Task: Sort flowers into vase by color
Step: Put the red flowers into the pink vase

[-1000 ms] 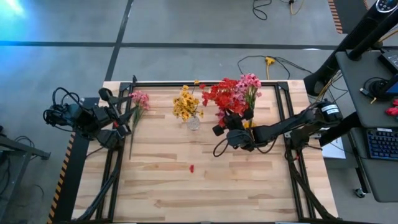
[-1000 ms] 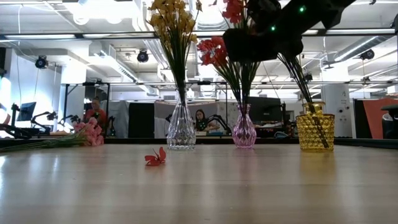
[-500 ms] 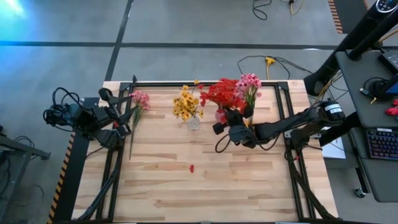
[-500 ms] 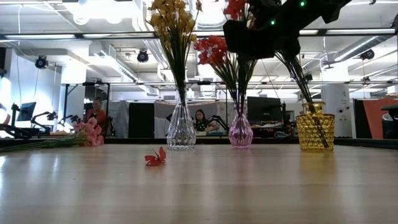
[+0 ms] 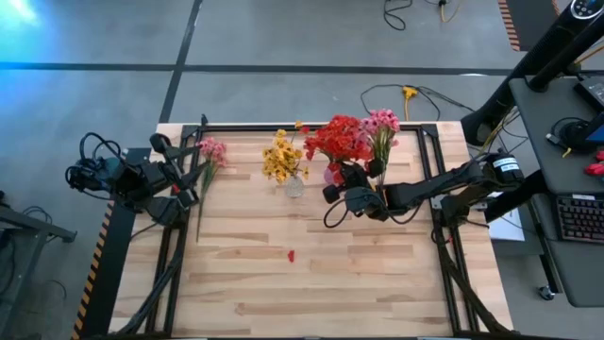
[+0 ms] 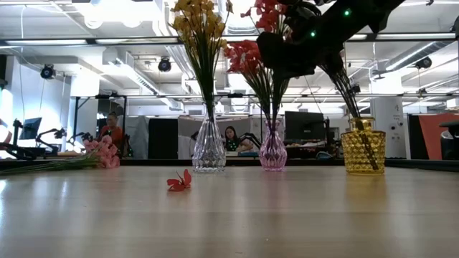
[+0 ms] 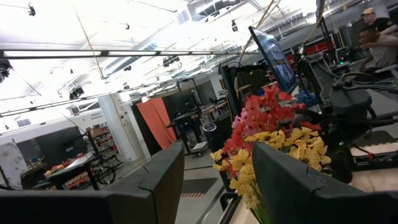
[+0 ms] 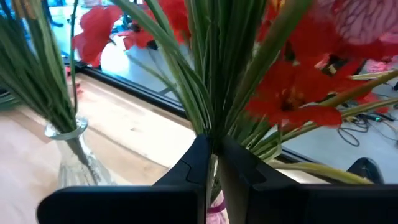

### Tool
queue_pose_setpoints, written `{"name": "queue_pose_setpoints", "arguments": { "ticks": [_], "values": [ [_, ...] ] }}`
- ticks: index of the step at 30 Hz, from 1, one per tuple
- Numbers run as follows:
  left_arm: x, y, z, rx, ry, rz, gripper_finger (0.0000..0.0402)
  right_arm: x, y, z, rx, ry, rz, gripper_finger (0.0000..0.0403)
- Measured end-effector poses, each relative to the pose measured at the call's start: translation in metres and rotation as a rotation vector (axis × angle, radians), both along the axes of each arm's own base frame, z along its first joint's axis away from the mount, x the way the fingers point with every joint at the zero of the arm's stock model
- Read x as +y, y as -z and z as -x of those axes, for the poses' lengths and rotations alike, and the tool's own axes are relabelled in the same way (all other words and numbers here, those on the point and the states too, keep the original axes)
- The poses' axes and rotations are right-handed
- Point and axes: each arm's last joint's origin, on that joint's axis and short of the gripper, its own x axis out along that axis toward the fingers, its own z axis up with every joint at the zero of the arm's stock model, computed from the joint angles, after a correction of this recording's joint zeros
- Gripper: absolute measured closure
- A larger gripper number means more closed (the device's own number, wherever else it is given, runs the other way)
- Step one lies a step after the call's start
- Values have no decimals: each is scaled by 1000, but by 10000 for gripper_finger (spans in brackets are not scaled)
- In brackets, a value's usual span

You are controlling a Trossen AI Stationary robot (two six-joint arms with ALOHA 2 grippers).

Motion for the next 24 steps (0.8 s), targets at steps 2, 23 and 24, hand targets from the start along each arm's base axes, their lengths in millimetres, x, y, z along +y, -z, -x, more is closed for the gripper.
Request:
{"name": "queue_pose_setpoints", "arguments": {
  "ticks": [2,23,24],
  "values": [
    [0,0,0,0,0,0,229,0,0,0,1,-13,-8,385],
    [0,0,0,0,0,0,229,0,3,0,36,-52,-25,385],
    [0,0,0,0,0,0,229,0,3,0,38,-53,-26,385]
  ]
}}
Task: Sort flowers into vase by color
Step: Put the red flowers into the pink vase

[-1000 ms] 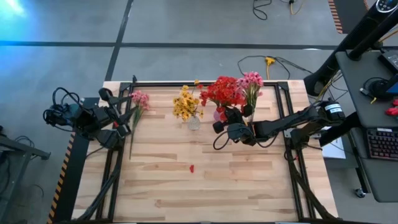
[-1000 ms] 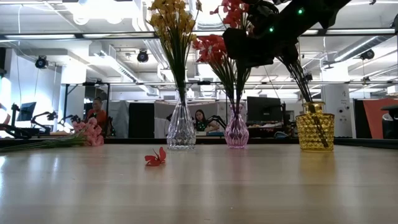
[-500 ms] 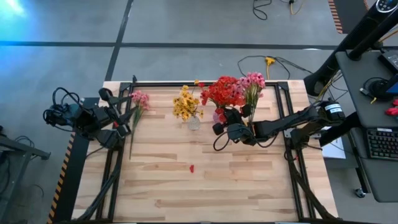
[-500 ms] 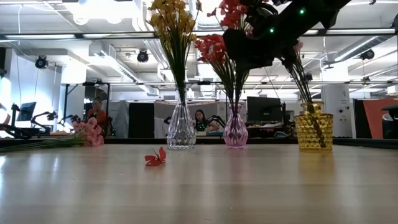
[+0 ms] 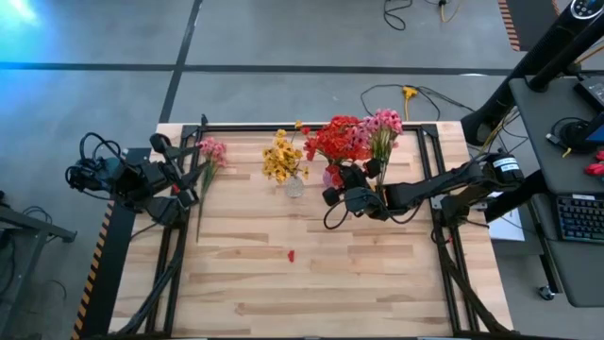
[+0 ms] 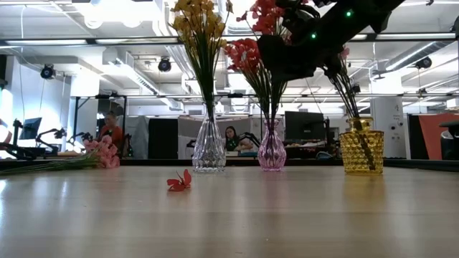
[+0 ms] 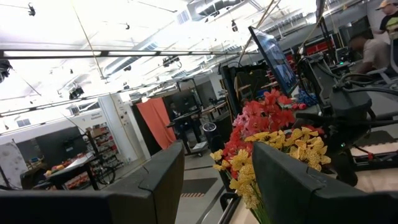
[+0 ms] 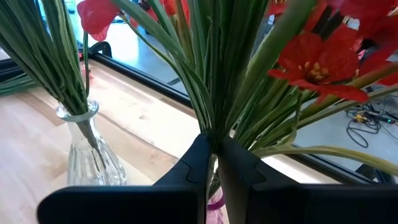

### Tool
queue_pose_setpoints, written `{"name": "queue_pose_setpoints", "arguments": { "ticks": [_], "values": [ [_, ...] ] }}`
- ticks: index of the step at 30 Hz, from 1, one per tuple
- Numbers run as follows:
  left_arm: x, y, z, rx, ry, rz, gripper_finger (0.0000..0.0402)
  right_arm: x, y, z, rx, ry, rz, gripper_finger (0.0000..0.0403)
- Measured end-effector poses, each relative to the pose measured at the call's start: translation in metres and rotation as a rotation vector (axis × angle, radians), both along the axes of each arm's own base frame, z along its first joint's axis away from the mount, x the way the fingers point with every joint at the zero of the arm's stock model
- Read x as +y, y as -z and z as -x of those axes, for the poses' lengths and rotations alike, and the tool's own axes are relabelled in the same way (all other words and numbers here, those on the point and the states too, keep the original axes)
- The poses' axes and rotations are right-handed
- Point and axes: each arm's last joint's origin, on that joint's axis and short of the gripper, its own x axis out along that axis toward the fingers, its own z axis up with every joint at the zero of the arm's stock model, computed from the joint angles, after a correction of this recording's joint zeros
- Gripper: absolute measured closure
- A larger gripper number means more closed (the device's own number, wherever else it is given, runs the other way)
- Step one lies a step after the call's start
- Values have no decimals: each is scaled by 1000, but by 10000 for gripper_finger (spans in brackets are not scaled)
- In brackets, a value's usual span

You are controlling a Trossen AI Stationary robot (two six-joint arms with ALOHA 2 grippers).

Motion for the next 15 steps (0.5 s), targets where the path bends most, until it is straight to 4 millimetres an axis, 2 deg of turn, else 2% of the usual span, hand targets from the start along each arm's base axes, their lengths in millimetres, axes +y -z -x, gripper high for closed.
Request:
{"name": "queue_pose_setpoints", "arguments": {
  "ticks": [15],
  "values": [
    [0,0,0,0,0,0,229,0,5,0,29,-1,-2,385]
  ]
}}
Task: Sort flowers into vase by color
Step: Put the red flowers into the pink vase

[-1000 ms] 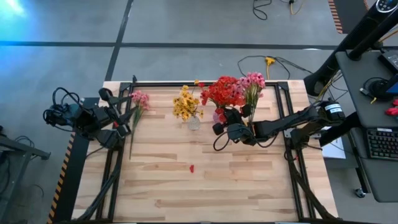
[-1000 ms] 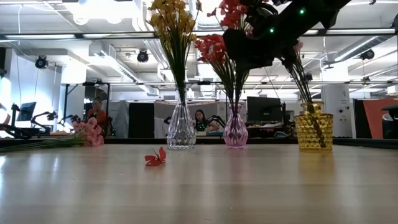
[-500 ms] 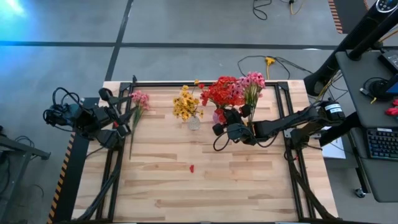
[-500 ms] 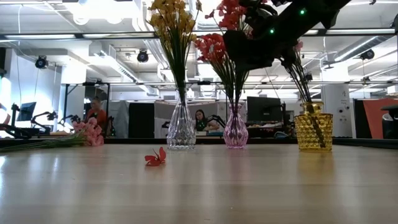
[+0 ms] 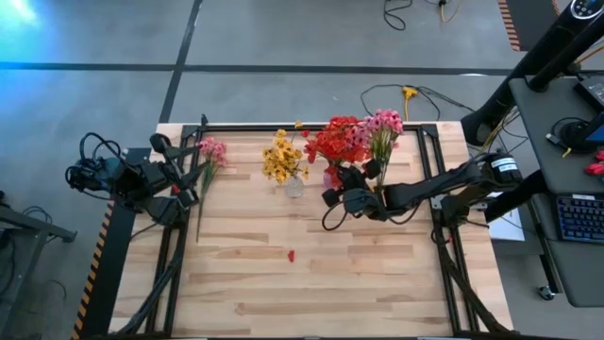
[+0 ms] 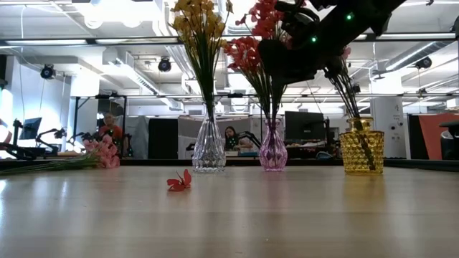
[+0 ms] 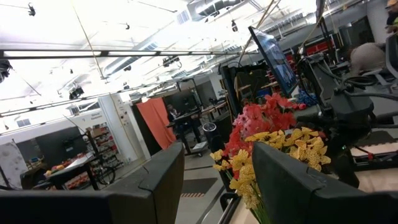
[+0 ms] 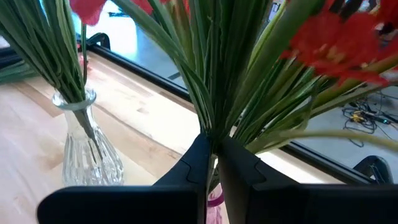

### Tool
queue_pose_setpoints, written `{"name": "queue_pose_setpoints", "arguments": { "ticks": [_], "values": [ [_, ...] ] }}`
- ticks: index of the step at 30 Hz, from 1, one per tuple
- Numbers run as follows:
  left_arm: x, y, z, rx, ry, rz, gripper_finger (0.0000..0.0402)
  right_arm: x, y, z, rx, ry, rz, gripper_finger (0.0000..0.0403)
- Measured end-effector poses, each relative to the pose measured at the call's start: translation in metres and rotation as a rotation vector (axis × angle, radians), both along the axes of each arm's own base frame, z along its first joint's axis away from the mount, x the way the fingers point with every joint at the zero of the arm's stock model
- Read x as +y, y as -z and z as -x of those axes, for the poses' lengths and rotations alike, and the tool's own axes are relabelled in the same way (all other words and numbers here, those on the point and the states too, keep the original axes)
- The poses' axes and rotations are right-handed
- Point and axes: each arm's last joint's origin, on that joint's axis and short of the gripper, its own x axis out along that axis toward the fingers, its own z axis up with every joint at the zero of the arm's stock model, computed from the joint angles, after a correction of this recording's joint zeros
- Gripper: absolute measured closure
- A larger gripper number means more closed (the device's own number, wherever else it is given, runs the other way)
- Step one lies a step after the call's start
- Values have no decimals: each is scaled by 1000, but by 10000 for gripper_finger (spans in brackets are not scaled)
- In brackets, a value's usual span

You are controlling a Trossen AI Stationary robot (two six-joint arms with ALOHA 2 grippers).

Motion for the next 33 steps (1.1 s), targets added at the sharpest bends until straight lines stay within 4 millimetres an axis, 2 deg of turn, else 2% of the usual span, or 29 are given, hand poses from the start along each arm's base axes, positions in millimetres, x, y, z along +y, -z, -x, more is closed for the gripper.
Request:
{"name": "queue_pose_setpoints", "arguments": {
  "ticks": [8,28,33],
  "values": [
    [0,0,0,0,0,0,229,0,10,-4,25,2,-2,385],
    [0,0,0,0,0,0,229,0,14,-3,50,5,-3,385],
    [0,0,0,-1,1,1,229,0,14,-3,49,5,-3,368]
  ]
}}
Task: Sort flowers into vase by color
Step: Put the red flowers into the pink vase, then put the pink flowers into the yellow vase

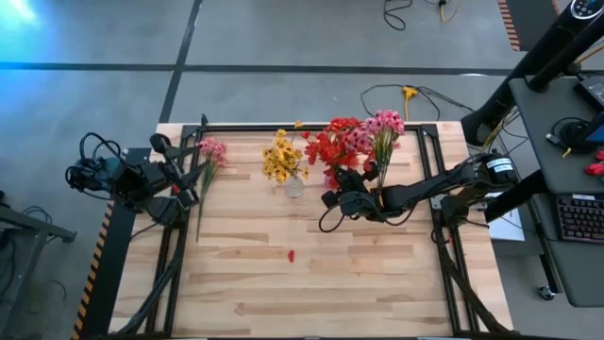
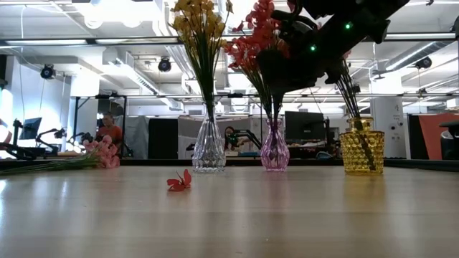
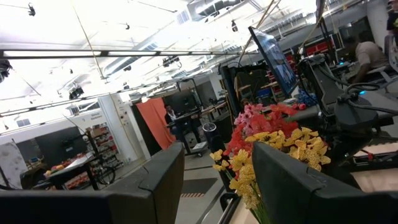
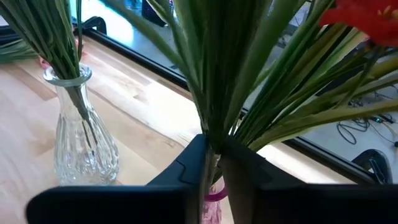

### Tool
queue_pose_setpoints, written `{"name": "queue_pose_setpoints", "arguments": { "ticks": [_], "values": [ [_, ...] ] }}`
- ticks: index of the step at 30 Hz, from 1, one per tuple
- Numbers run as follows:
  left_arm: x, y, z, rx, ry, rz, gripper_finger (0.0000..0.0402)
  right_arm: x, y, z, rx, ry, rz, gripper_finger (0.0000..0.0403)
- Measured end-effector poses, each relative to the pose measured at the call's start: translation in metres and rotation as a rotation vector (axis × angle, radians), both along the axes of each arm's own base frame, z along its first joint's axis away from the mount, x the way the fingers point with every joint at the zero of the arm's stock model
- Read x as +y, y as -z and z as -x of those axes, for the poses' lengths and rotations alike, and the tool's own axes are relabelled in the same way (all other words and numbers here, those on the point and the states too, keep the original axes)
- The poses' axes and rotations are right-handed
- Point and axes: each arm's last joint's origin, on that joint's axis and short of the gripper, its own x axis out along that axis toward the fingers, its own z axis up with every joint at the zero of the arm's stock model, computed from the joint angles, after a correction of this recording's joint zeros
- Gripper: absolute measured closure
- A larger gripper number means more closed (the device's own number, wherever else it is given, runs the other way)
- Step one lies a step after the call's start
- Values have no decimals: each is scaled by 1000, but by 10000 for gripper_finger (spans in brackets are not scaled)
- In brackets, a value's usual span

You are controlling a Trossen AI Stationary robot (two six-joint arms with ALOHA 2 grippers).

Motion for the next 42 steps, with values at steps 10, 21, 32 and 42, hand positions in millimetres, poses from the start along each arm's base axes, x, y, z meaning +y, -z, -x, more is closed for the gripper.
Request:
{"name": "queue_pose_setpoints", "arguments": {
  "ticks": [10,21,32,42],
  "values": [
    [0,0,0,-2,1,4,229,0,0,0,-8,-7,-11,262],
    [-4,0,-9,-27,31,99,230,13,-10,9,2,-87,-64,202],
    [-23,-7,-64,70,-48,318,230,34,-29,34,49,-211,-131,200],
    [-30,15,-86,354,-374,689,230,53,-41,50,81,-309,-111,200]
  ]
}}
